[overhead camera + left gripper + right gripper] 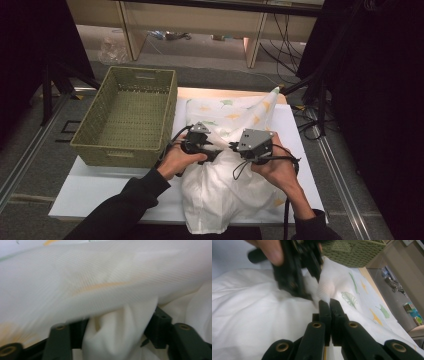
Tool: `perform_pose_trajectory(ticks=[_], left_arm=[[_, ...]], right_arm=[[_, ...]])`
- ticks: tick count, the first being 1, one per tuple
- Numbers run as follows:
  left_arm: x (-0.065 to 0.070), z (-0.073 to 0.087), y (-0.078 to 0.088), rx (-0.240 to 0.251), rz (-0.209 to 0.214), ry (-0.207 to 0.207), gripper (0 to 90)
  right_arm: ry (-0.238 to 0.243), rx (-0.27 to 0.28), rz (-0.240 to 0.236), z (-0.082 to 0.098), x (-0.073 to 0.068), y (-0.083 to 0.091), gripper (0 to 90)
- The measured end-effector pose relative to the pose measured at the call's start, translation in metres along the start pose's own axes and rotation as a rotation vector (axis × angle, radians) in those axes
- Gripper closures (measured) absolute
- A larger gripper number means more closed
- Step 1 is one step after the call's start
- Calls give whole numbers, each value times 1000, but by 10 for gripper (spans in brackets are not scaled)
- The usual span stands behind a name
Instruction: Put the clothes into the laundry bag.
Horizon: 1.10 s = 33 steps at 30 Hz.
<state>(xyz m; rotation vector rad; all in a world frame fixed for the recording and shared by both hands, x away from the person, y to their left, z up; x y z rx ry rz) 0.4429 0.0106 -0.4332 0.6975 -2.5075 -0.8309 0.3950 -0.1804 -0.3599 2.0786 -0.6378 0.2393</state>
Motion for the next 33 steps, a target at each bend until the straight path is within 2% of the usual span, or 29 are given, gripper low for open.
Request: perform_pose_trajectory(ticks=[3,5,6,7,9,11,13,14,15,17,18,19,20,22,25,26,27,29,31,33], left_arm=[[3,4,22,-7,-2,-22,299],[3,10,34,-18,-30,-38,268],[2,14,37,-31,-47,-60,249],[1,19,39,-44,-59,-62,233],[-2,30,38,-94,-65,-70,211],[-7,41,28,-131,-74,-51,195],[-11,46,17,-158,-57,-42,187],[-11,49,8,-150,-32,-32,228],[-11,51,1,-149,-1,-26,317],[-10,51,-10,-103,60,-35,586],[-6,48,-13,-75,72,-52,684],[0,44,-13,-50,82,-84,745],[8,38,-12,-27,99,-115,771],[20,29,-9,-6,108,-146,790],[33,14,-11,23,116,-128,800],[35,10,-14,13,101,-131,802],[34,6,-17,9,95,-131,803],[27,0,-25,13,75,-74,805],[14,-2,-35,-13,36,-78,803],[3,-1,-45,3,4,8,791]], right_arm=[[-5,1,4,1,1,1,900],[-5,0,4,1,1,1,900],[-7,2,5,1,1,1,900],[-6,2,4,1,1,1,900],[-4,1,5,1,1,1,900],[-2,-1,4,1,1,1,900],[-16,-6,2,0,-1,1,900],[-2,-3,4,0,0,0,900],[0,-3,6,0,0,-1,900],[-4,-7,-1,0,-1,-2,900],[0,-8,0,0,-1,-3,900],[1,-8,2,0,-2,-3,900],[4,-11,0,0,-2,-4,900],[2,-10,2,0,-1,-5,900],[4,-7,-2,-1,-2,-5,900],[21,1,1,-2,-1,-4,900],[14,2,4,-3,-2,-2,900],[9,10,-1,-4,-3,2,900],[18,19,-2,-6,-4,7,900],[23,21,-9,-8,-6,9,900]])
Point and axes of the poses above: each handheld gripper's, and its own axes: y roughly backward along the jaws, z roughly out of its underside, x roughly to its right, the point moved 2 cm from there along -y, roughly forward along the jaws, and after that the axes turned 7 degrees about -x, right-handed, at the moved point
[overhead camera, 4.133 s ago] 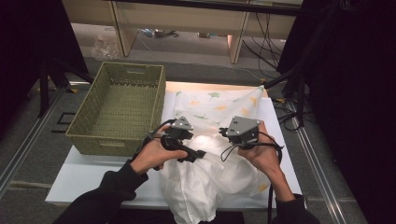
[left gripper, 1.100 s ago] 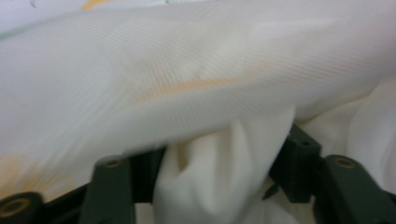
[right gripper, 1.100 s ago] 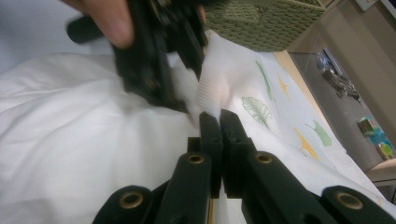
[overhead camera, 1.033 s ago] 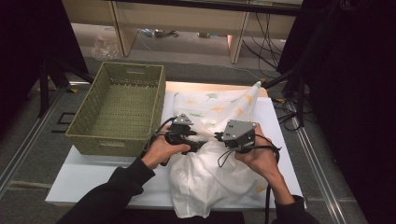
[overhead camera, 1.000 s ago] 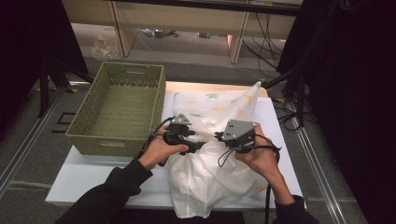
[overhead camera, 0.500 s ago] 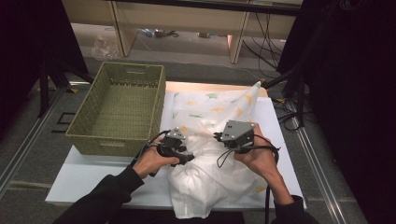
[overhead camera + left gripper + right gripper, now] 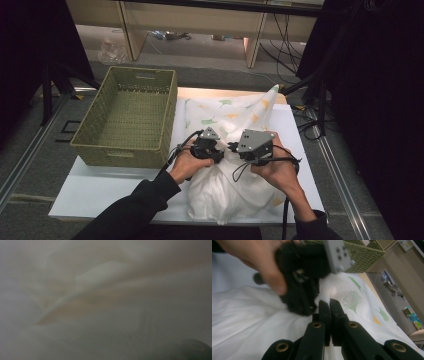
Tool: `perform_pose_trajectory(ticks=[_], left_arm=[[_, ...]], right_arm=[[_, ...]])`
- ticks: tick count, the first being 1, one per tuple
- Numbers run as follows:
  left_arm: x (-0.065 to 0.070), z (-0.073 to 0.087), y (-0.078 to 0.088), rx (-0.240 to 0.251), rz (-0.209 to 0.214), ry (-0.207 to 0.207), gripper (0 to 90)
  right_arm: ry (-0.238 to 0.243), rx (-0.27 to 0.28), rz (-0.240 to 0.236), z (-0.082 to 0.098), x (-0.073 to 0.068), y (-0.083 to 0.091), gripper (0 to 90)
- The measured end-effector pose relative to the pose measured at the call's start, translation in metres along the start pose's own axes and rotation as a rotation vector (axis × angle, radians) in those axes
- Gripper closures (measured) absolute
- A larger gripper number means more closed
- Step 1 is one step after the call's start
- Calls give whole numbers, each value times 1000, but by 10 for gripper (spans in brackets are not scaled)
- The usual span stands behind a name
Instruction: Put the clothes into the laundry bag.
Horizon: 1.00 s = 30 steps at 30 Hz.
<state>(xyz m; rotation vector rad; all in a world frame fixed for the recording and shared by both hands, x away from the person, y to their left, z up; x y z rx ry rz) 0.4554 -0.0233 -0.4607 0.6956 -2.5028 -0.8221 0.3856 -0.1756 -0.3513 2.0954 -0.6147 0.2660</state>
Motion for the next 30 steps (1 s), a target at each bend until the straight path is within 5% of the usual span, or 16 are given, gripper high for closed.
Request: perform_pose_trajectory(ticks=[4,7,10,14,17,18,20,25,27,29,30], left_arm=[[-7,7,4,-5,20,65,648],[-6,12,24,-40,-7,1,480],[-2,17,51,-17,-19,-3,364],[7,25,81,-11,21,-23,282],[25,38,86,-57,57,-2,215],[27,40,81,-59,63,-59,205],[32,44,70,-95,61,-86,175],[34,41,30,-91,83,-101,219],[34,37,21,-83,127,-145,413],[36,33,16,-53,154,-117,644],[36,30,16,-47,153,-129,688]], right_arm=[[22,-15,-3,2,0,-4,900],[-9,-24,0,8,3,-6,900],[-18,-23,6,10,5,-4,900],[-7,-18,6,11,8,-4,900],[-9,-18,11,12,8,-5,900],[-10,-18,12,11,8,-5,900],[-9,-20,9,11,8,-6,900],[-5,-21,10,10,7,-7,900],[-21,-30,8,10,5,-6,900],[-15,-28,8,10,6,-7,900],[-14,-28,8,10,5,-7,900]])
Point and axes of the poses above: each handheld gripper's, and its own axes: y roughly backward along the jaws, z roughly out of its underside, x roughly to its right, the point moved 2 cm from there along -y, roughly forward along the jaws, and after that the axes turned 7 degrees about -x, right-handed, at the moved point
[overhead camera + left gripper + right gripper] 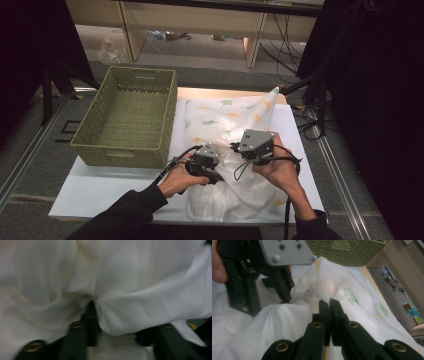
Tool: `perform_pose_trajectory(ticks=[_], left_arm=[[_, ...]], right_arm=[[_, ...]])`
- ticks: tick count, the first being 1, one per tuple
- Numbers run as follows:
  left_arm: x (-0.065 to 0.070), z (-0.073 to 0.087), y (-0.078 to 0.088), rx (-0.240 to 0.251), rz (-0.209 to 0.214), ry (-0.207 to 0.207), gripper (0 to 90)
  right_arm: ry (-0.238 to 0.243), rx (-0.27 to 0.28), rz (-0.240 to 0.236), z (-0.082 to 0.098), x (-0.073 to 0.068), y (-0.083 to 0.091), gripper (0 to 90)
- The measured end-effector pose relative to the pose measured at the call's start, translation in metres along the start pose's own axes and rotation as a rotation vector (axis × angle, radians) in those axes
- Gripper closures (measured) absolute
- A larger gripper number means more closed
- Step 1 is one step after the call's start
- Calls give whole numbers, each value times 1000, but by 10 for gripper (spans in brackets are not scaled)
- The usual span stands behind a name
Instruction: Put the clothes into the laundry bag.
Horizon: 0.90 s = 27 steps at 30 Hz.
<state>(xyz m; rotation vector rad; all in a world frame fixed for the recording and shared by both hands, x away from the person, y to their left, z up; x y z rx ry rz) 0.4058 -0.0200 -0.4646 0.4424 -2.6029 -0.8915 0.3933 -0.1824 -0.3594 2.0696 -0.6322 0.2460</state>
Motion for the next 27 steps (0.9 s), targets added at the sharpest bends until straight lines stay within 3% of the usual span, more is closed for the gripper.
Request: perform_pose_trajectory(ticks=[1,2,3,7,8,11,14,16,19,21,23,24,26,27], left_arm=[[1,-3,1,10,-5,2,722],[2,-8,2,43,-19,30,741],[-1,-12,7,38,-32,31,751],[-10,-30,22,119,-75,156,766],[-14,-34,24,126,-97,170,766],[-31,-39,14,133,-149,216,757],[-44,-31,-6,112,-174,268,691],[-43,-26,-7,104,-175,261,613],[-33,-18,8,89,-187,195,431],[-27,-10,23,60,-231,131,310],[-24,2,37,54,-286,104,233],[-23,7,41,47,-310,113,200],[-26,16,44,19,-308,131,167],[-28,19,42,12,-328,132,161]], right_arm=[[1,0,0,0,0,0,900],[-3,-1,-8,0,-1,1,900],[-5,3,-13,-1,-1,2,900],[4,17,1,-5,-1,12,900],[3,25,-7,-6,-2,14,900],[12,28,-27,-11,-6,18,900],[30,-1,-34,-8,-7,9,900],[20,-12,-38,-4,-5,3,900],[-13,-22,-34,1,-4,2,900],[-14,-19,-27,3,-2,3,900],[-3,-27,-13,3,0,4,900],[2,-27,-13,2,0,3,900],[-7,-29,-17,1,-2,2,900],[-15,-24,-31,0,-3,2,900]])
Point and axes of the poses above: each handheld gripper's, and its own axes: y roughly backward along the jaws, z roughly out of its underside, x roughly to its right, the point moved 2 cm from there along -y, roughly forward along the jaws, and after that the axes turned 7 degrees about -x, right-handed, at the moved point
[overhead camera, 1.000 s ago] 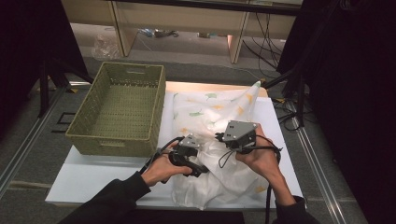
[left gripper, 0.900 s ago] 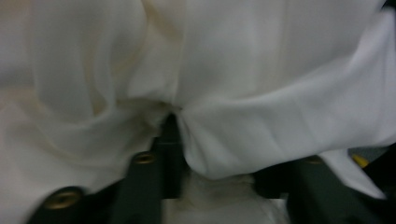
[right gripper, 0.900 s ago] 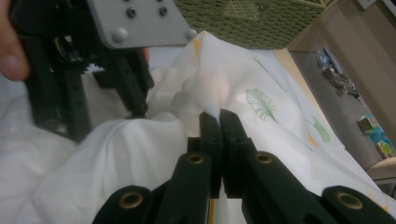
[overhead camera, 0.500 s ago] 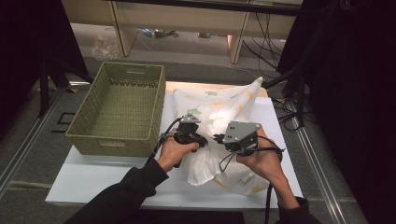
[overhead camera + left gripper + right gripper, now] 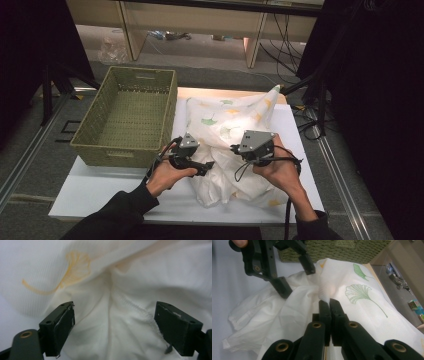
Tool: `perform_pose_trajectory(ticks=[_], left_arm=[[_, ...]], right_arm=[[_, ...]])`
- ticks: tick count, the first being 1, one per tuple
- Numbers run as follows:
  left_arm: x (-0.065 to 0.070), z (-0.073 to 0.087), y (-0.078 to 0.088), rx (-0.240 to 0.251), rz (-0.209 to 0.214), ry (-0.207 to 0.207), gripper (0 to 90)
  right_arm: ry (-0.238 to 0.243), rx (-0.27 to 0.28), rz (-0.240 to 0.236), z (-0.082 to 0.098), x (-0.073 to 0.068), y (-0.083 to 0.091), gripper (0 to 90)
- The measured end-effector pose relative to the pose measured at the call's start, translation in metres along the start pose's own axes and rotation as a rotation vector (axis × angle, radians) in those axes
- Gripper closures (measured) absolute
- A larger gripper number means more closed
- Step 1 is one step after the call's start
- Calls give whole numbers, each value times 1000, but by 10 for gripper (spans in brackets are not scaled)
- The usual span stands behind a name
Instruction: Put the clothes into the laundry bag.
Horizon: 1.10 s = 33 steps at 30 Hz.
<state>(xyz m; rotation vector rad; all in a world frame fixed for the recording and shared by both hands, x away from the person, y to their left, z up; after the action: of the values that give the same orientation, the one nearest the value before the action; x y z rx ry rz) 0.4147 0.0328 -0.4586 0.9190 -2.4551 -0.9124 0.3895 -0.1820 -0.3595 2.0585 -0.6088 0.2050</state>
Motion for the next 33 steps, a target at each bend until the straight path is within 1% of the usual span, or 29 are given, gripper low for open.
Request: perform_pose_trajectory(ticks=[2,3,5,6,8,9,10,11,12,13,14,15,16,17,18,19,20,21,22,23,24,25,26,27,28,30,31,32,33], left_arm=[[-5,4,-7,-24,-20,-5,152],[-6,5,-11,-31,-28,21,150],[-11,6,-18,-49,-57,14,150],[-13,6,-21,-54,-53,7,149],[-14,5,-30,-64,-21,23,155],[-14,5,-36,-59,17,55,173],[-14,5,-40,-54,81,62,292],[-12,4,-44,-29,150,78,484],[-10,3,-46,-22,191,65,611],[-5,2,-45,-10,211,31,732],[2,0,-43,5,230,12,789],[10,-3,-38,14,273,6,810],[19,-6,-34,35,305,1,818],[27,-10,-30,45,334,-9,821],[35,-15,-27,67,340,-9,822],[42,-21,-25,79,354,-14,822],[45,-25,-25,97,345,-19,822],[46,-29,-27,105,348,-28,823],[46,-34,-30,116,345,-26,823],[44,-37,-34,128,332,-2,821],[41,-40,-40,136,323,37,818],[39,-42,-46,138,312,67,809],[32,-42,-53,130,277,59,784],[28,-41,-57,118,250,67,744],[25,-39,-61,107,234,103,707],[21,-35,-59,92,215,96,593],[20,-32,-54,79,197,76,537],[20,-29,-49,70,186,61,486],[20,-26,-44,61,180,49,441]], right_arm=[[9,-1,2,-1,0,-1,900],[9,-1,3,-1,-1,-1,900],[8,-1,2,-1,-1,-1,900],[8,-1,1,0,-1,-1,900],[5,0,-5,1,-1,-2,900],[5,1,-7,1,0,-2,900],[4,1,-9,2,0,-3,900],[2,1,-9,2,0,-4,900],[9,2,-10,2,0,-5,900],[0,-5,-11,2,-1,-5,900],[2,-8,-1,2,0,-6,900],[14,-18,5,2,1,-6,900],[46,-4,11,2,3,-7,900],[12,-9,0,1,0,-6,900],[9,3,-20,0,-2,-6,900],[28,3,-11,0,0,-5,900],[31,11,-13,0,-1,-3,900],[46,19,-17,-1,-1,-2,900],[38,24,-23,-1,-1,1,900],[17,14,-20,0,-2,5,900],[24,16,-13,0,-1,8,900],[27,14,-9,2,-1,11,900],[11,21,-20,3,-3,12,900],[7,11,-19,6,-3,13,900],[19,13,-19,7,-2,12,900],[24,14,-16,11,0,9,900],[23,10,-28,12,-1,7,900],[15,6,-29,12,-1,6,900],[23,8,-29,12,-1,5,900]])
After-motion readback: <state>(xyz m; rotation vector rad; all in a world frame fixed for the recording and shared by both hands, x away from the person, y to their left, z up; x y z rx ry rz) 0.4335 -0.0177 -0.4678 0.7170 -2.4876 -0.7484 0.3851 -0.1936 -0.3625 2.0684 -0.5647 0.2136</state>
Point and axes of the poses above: each handheld gripper's, and its own axes: y roughly backward along the jaws, z roughly out of its underside, x roughly to its right, the point moved 2 cm from there along -y, roughly forward along the jaws, and after that the axes turned 7 degrees about -x, right-handed, at the moved point
